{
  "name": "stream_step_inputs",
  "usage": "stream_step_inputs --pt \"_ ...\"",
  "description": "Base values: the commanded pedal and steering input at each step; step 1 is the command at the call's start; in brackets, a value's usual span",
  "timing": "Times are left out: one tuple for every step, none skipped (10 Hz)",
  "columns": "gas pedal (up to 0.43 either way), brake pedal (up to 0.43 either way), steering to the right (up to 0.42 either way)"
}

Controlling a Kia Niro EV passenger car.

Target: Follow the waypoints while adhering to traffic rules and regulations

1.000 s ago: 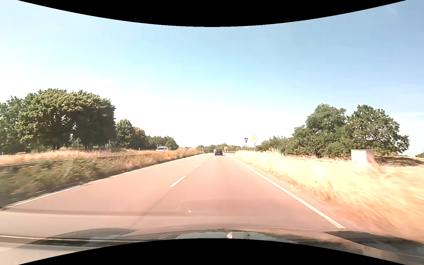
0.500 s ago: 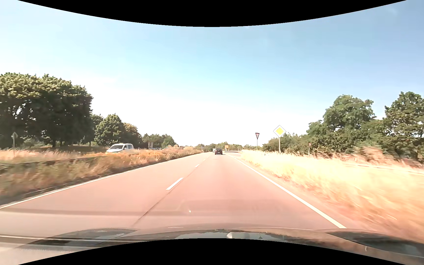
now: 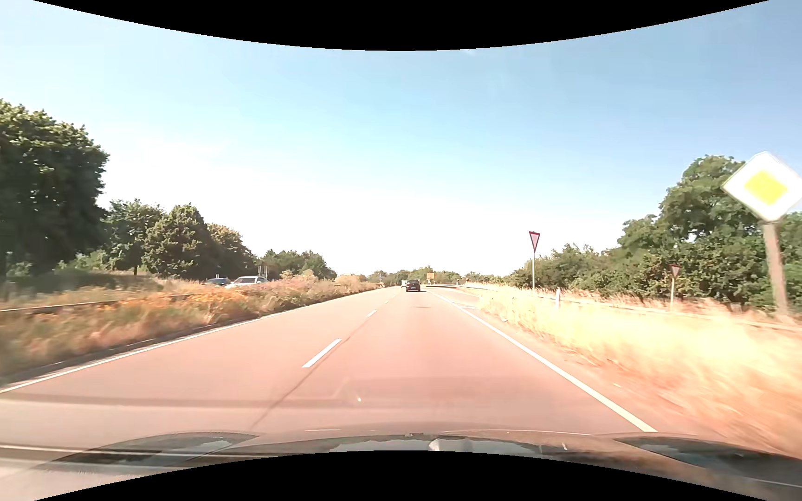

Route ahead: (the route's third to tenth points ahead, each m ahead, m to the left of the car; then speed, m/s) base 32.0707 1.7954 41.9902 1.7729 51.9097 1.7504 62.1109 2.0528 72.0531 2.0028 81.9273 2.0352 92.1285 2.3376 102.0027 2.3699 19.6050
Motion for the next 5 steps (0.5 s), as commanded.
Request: stream_step_inputs --pt "0.169 0.0 0.001" --pt "0.169 0.0 0.0" --pt "0.169 0.0 0.0" --pt "0.169 0.0 0.0" --pt "0.169 0.0 0.0"
